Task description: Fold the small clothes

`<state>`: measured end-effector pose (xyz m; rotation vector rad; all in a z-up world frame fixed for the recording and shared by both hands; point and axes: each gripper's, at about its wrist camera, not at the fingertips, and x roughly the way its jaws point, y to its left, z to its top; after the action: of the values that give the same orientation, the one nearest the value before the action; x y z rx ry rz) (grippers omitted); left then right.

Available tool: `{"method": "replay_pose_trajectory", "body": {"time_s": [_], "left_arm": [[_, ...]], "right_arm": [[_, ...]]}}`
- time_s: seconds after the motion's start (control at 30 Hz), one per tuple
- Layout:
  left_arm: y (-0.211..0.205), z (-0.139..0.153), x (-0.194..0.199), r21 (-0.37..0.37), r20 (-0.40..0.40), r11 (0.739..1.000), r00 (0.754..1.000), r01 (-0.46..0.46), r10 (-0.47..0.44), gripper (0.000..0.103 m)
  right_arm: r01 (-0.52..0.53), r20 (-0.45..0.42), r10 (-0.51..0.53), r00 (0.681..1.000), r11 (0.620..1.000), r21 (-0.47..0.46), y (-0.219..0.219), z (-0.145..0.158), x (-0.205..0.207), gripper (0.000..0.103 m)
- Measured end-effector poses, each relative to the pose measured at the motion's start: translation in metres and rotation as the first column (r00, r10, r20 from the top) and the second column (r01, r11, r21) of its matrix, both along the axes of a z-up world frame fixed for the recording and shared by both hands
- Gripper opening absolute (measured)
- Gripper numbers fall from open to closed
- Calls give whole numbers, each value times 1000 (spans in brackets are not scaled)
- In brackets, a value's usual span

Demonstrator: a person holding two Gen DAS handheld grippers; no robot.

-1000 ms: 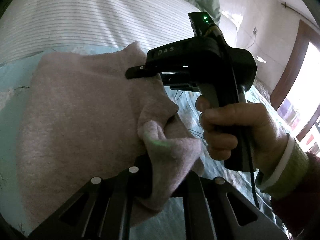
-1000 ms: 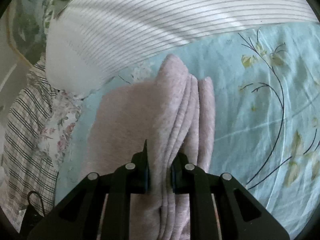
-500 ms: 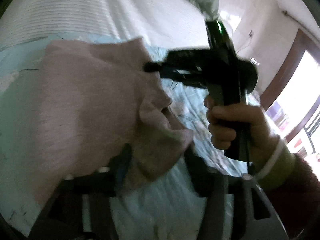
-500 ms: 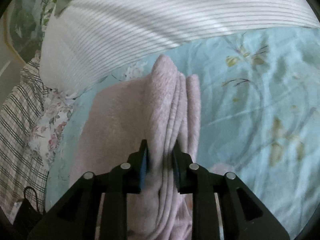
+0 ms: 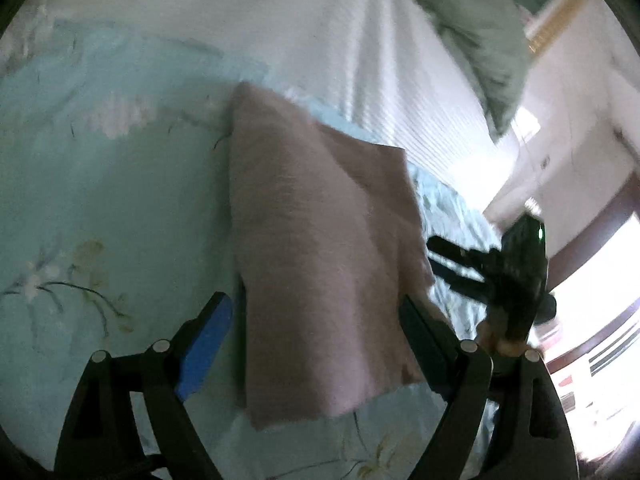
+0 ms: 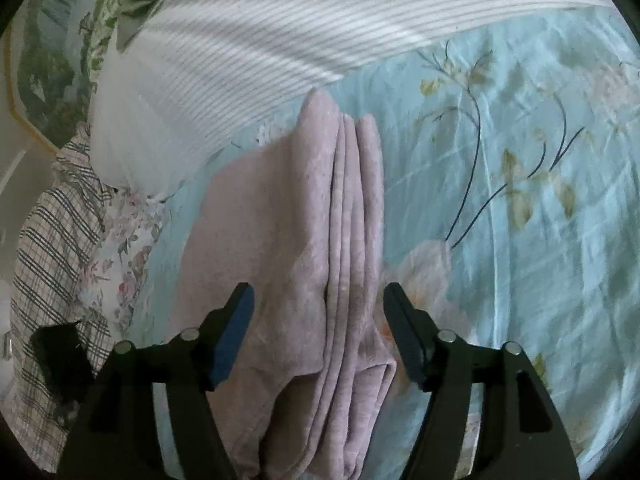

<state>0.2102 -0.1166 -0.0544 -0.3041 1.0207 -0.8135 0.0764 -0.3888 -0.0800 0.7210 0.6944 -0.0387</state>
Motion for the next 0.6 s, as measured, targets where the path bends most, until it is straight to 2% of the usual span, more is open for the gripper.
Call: {"method": "replay_pose_trajectory", "body": {"time_s": [0.1, 0.27, 0.37, 0.4, 0.43, 0.5, 0.57, 0.6], "left_arm": [[-8, -19, 27, -15, -86, 1000, 996, -17, 15, 86], [-28, -49, 66, -19, -171, 1000, 985, -19, 15, 83], [-37, -56, 79, -38, -168, 999, 986, -5, -1, 69], [-39, -56, 81, -40, -169, 999, 985, 5, -12, 58], [-42, -58, 83, -32, -169, 999, 986, 8, -13, 55], [-47, -55, 79, -14, -141, 1000, 990, 13, -15, 47], [-46, -44, 71, 3, -101, 1000, 995, 22, -21, 41], [-44, -36, 64, 2, -79, 1000, 997, 24, -24, 39]], "right_arm": [[-12, -3, 12, 1000, 1000, 24, -1, -6, 9, 70], [-7, -27, 9, 1000, 998, 60, -9, -23, 26, 70], [-37, -22, 40, 999, 993, 114, -13, -33, 35, 70], [-42, -22, 45, 999, 992, 118, -13, -35, 37, 70], [-55, -22, 58, 998, 992, 115, -12, -35, 40, 68], [-92, -39, 97, 994, 989, 115, -6, -36, 48, 49], [-96, -60, 103, 993, 990, 107, -2, -36, 50, 37], [-99, -56, 106, 993, 989, 114, 0, -33, 47, 34]]}}
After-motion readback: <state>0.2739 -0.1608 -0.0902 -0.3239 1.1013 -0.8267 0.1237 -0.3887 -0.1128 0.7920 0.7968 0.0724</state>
